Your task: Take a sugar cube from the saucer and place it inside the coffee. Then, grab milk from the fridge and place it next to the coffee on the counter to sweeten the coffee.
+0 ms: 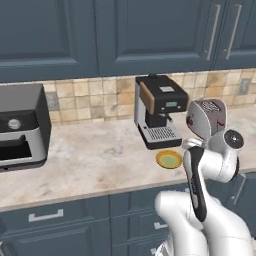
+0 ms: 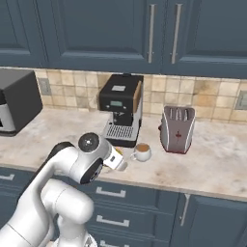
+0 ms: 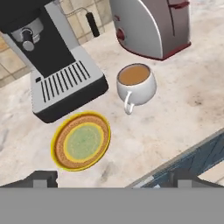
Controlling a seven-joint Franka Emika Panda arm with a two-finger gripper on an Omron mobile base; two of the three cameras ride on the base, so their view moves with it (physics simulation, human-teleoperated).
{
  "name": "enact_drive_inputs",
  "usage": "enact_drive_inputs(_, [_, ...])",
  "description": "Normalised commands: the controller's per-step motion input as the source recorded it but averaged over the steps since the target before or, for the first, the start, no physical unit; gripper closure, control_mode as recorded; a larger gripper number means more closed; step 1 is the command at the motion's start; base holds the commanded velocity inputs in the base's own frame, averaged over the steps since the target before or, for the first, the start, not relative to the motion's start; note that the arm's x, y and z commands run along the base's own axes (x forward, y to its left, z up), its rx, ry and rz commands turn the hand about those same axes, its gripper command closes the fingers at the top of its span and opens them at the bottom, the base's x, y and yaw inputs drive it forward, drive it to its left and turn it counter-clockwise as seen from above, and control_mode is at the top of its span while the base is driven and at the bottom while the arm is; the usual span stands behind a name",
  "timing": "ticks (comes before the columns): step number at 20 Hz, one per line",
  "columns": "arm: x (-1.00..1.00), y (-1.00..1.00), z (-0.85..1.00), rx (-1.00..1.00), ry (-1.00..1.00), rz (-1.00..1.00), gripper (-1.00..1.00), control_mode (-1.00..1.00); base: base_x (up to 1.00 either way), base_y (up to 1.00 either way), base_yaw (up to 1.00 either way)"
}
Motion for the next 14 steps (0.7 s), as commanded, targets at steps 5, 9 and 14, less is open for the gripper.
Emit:
enact_drive_inputs(5, [0.0, 0.0, 0.0, 0.0, 0.0, 0.0, -1.0, 1.0, -0.67, 0.0, -0.17])
enact_drive_inputs(9, [0.0, 0.0, 0.0, 0.0, 0.0, 0.0, -1.0, 1.0, -0.38, 0.0, -0.42])
enact_drive_inputs(14, [0.0, 0.0, 0.0, 0.0, 0.0, 0.0, -1.0, 1.0, -0.15, -0.04, -0.66])
